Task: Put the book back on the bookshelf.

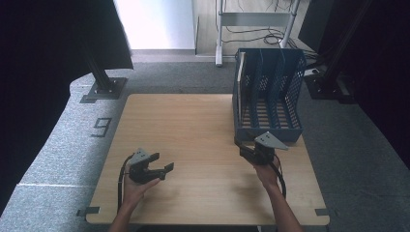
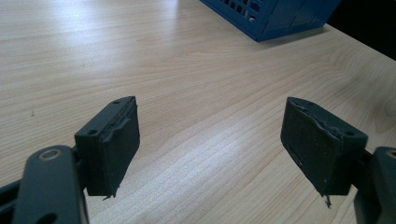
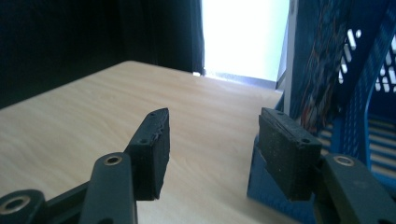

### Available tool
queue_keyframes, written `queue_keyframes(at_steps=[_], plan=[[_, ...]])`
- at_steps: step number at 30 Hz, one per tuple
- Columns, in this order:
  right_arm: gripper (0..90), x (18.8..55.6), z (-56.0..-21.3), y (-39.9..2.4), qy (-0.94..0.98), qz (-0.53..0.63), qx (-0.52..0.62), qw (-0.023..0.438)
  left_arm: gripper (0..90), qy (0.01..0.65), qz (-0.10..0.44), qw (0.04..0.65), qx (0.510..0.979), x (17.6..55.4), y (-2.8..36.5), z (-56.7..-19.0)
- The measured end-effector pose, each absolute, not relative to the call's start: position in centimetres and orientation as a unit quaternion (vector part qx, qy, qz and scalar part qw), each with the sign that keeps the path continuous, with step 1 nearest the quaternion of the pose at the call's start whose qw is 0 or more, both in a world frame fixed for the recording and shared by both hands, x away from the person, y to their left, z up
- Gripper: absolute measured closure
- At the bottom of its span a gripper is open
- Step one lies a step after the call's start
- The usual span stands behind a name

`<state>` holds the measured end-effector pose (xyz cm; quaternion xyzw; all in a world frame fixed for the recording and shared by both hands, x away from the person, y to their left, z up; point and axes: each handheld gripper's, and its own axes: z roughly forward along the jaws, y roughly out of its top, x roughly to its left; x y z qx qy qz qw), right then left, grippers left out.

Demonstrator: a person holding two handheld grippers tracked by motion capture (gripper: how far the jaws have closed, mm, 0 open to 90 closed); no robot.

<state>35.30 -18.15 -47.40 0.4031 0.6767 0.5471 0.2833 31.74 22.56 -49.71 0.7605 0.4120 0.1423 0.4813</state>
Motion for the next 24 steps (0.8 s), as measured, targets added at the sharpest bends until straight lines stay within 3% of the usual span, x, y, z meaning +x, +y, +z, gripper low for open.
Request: queue_keyframes(at_steps=[24], plan=[[42.8, 32.8, -52.8, -18.2, 0.726, 0.501, 0.409, 0.234, 19.7, 0.414, 0.140, 0.473, 0.765, 31.8, 22.3, -50.2]])
